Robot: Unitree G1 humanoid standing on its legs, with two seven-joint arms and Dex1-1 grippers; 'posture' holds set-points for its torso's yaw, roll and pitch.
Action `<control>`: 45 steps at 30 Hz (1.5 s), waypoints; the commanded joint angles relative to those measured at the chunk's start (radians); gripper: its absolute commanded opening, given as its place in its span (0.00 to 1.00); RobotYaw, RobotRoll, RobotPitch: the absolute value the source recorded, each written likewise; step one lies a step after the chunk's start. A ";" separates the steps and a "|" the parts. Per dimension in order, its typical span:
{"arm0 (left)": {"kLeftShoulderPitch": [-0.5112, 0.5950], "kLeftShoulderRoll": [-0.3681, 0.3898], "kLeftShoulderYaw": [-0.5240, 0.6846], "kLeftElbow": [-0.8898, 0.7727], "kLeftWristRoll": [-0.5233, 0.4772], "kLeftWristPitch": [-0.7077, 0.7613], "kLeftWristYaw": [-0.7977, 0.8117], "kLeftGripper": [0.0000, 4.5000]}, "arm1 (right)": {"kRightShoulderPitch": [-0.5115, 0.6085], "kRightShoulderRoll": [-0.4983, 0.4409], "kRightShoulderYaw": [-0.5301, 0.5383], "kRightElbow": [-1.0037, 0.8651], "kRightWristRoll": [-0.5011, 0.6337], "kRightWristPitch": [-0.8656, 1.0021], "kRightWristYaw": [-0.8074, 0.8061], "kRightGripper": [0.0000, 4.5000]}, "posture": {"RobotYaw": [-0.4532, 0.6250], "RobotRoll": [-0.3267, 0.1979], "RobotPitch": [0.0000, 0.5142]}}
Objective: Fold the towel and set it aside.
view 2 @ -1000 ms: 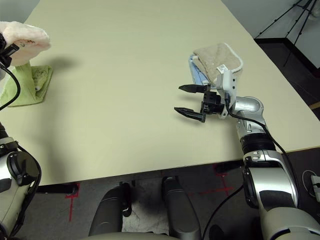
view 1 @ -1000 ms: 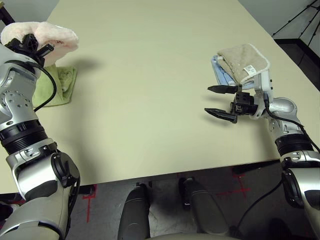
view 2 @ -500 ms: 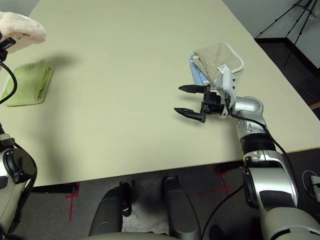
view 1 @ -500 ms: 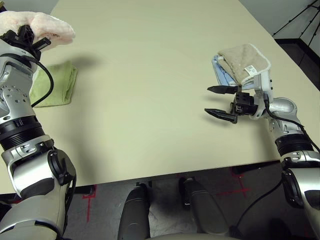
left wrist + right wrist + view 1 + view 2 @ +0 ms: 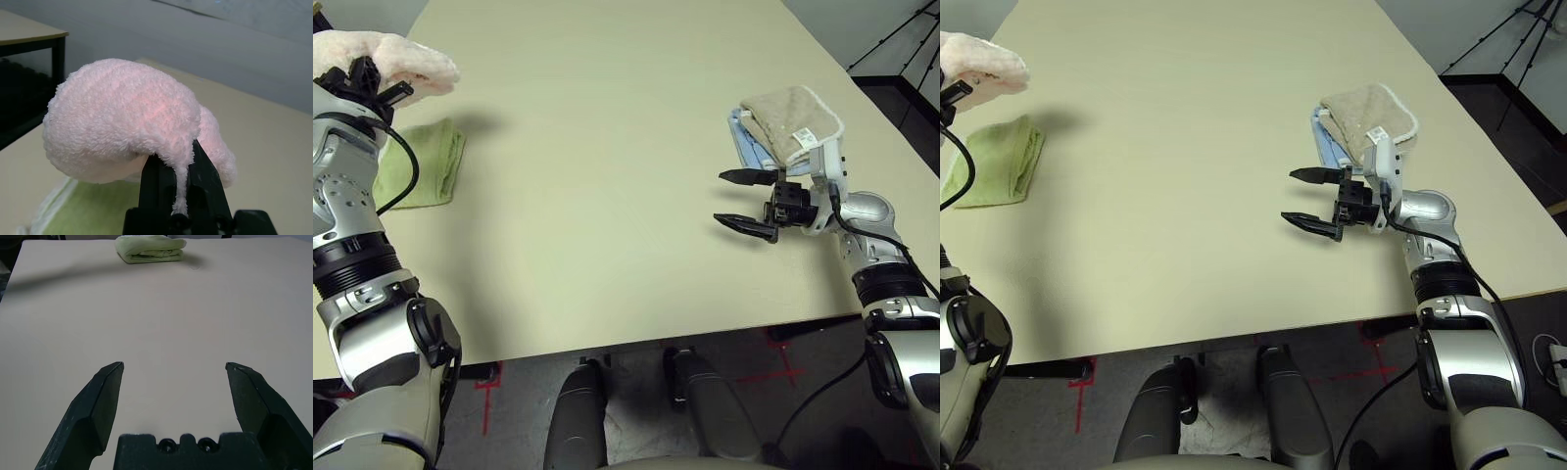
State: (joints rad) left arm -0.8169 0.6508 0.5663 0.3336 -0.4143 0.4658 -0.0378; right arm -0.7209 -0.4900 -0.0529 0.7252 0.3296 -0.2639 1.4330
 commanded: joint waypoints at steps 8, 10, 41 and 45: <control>0.164 -0.087 0.008 -0.112 0.030 0.054 0.124 0.00 | 0.027 -0.013 0.005 -0.034 -0.007 0.014 0.002 1.00 | 0.38 0.62 0.39; 0.190 -0.126 0.011 -0.169 0.015 0.090 0.153 0.00 | 0.026 -0.013 0.006 -0.033 -0.008 0.014 0.003 1.00 | 0.38 0.62 0.39; 0.113 -0.397 0.171 -0.268 -0.044 0.123 0.501 0.00 | 0.031 -0.013 0.011 -0.041 -0.010 0.013 0.009 1.00 | 0.37 0.62 0.38; 0.072 -0.417 0.169 -0.215 -0.052 0.068 0.519 0.00 | 0.033 -0.010 0.013 -0.043 -0.011 0.013 0.007 1.00 | 0.37 0.62 0.38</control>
State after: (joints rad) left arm -0.7376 0.2421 0.7304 0.0963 -0.4577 0.5591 0.4677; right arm -0.7064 -0.4960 -0.0514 0.7025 0.3280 -0.2522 1.4346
